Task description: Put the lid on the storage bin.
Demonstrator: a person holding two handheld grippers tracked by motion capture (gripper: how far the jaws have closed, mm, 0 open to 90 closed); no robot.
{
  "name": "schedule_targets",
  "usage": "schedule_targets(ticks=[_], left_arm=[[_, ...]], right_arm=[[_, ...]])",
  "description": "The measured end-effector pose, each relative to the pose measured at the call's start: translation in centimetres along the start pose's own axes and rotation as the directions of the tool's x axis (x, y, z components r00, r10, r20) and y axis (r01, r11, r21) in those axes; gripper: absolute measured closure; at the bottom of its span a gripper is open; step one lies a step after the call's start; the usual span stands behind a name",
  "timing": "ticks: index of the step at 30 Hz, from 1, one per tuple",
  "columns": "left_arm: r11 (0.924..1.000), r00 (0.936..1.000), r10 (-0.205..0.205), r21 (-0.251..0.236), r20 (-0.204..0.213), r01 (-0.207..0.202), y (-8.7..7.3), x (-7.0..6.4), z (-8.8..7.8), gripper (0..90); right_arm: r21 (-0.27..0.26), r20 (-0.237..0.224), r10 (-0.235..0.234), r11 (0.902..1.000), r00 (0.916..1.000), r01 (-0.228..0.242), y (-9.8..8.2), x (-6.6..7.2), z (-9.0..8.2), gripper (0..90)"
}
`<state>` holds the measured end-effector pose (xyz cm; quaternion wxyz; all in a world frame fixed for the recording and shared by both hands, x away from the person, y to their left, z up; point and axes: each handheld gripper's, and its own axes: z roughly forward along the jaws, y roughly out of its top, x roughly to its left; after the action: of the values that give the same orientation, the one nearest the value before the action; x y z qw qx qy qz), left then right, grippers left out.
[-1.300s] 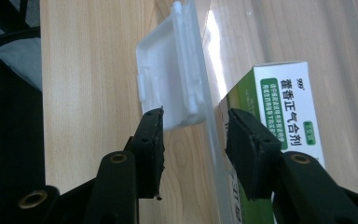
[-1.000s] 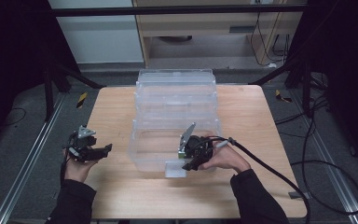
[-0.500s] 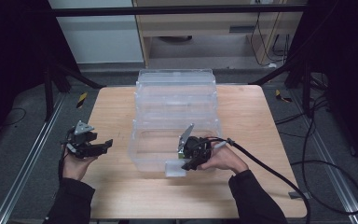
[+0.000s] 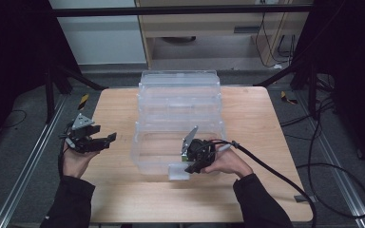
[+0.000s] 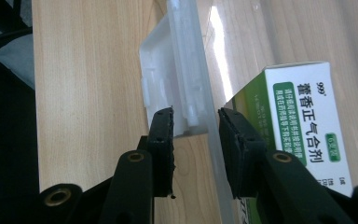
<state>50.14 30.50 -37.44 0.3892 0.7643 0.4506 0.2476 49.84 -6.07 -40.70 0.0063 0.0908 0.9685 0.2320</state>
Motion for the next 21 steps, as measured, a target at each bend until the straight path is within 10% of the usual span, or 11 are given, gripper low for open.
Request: schedule_targets(ticks=[13,21], left_arm=[[0.9937,0.9903,0.11,-0.03,0.084,-0.108,3.5,-1.1,0.3,25.0],[0.9741,0.966,0.226,-0.018,0.125,-0.226,6.2,-1.7,0.6,22.5]], right_arm=[[-0.006,-0.004,-0.011,0.9999,0.9999,0.011,0.0,0.1,0.0,66.7],[-0.011,-0.004,-0.017,0.9998,0.9999,0.017,0.0,0.0,0.0,66.6]])
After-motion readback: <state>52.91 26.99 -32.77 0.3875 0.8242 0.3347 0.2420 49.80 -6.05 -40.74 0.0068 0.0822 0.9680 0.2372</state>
